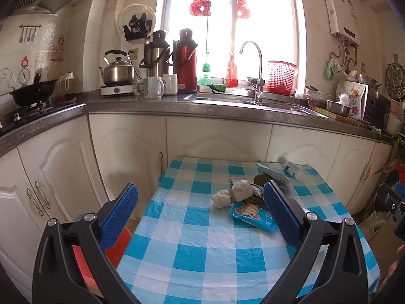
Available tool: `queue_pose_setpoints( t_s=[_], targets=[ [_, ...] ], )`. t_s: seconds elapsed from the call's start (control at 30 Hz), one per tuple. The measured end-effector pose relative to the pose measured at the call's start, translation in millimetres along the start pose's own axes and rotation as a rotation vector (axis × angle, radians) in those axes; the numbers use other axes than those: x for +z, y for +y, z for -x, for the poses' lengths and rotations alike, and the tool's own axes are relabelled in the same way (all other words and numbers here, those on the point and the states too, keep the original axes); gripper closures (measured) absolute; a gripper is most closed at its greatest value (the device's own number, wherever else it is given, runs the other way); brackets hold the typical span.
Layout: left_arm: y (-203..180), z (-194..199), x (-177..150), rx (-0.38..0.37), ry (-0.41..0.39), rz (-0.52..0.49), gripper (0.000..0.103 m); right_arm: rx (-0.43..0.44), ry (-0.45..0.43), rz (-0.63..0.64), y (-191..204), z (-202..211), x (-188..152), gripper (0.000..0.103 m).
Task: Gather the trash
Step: 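Move the left tool toward the white foam net while the right tool approaches the yogurt bottle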
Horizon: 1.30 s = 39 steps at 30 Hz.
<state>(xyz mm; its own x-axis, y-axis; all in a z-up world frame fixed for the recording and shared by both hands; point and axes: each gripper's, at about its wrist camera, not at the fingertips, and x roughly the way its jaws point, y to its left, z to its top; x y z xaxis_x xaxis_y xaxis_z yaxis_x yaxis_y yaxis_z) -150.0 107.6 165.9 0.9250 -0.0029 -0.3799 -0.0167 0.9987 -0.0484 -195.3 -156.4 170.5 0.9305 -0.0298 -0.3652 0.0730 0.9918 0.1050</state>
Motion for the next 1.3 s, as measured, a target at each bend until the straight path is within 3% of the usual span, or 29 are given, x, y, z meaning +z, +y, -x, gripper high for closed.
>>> queue_pose_setpoints(
  t_s=[0.3,0.43,0.6,0.67,0.7,0.93,1.2,1.3],
  targets=[
    [-7.2,-40.2,-31.4,-0.126,0.157,-0.065,0.004,0.052,0.222,-0.170,-47.8,-54.9,-41.8,0.005],
    [-22.8,-51.6,-45.4,-0.269,0.211,-0.091,0.004,0.126,0.311,-0.252,-57.1,-79.3,-58.3,0.006],
    [-61.6,-62.2,-64.9,-0.430,0.252,-0.235,0.004,0.197,0.371,-0.349,-73.7,-96.5,-67.3,0.010],
    [-75.8,-67.0,-70.7,-0.465,0.265,-0.288,0.004,0.215,0.385,-0.398,-84.0,-104.0,-65.5,0.023],
    [-84.3,-70.9,-74.2,-0.480,0.273,-0.319,0.004,0.215,0.397,-0.415,-89.9,-108.9,-63.7,0.024],
    [-127.2,-101.4,-83.3,-0.535,0.316,-0.418,0.004,0.221,0.384,-0.438,-123.4,-146.0,-31.1,0.023],
    [-151.5,-133.8,-84.5,-0.544,0.334,-0.444,0.005,0.272,0.426,-0.394,-140.5,-238.5,8.9,0.019],
    [-153.8,-145.0,-84.4,-0.541,0.354,-0.427,0.017,0.297,0.430,-0.337,-137.3,-274.2,21.3,0.019]
  ],
)
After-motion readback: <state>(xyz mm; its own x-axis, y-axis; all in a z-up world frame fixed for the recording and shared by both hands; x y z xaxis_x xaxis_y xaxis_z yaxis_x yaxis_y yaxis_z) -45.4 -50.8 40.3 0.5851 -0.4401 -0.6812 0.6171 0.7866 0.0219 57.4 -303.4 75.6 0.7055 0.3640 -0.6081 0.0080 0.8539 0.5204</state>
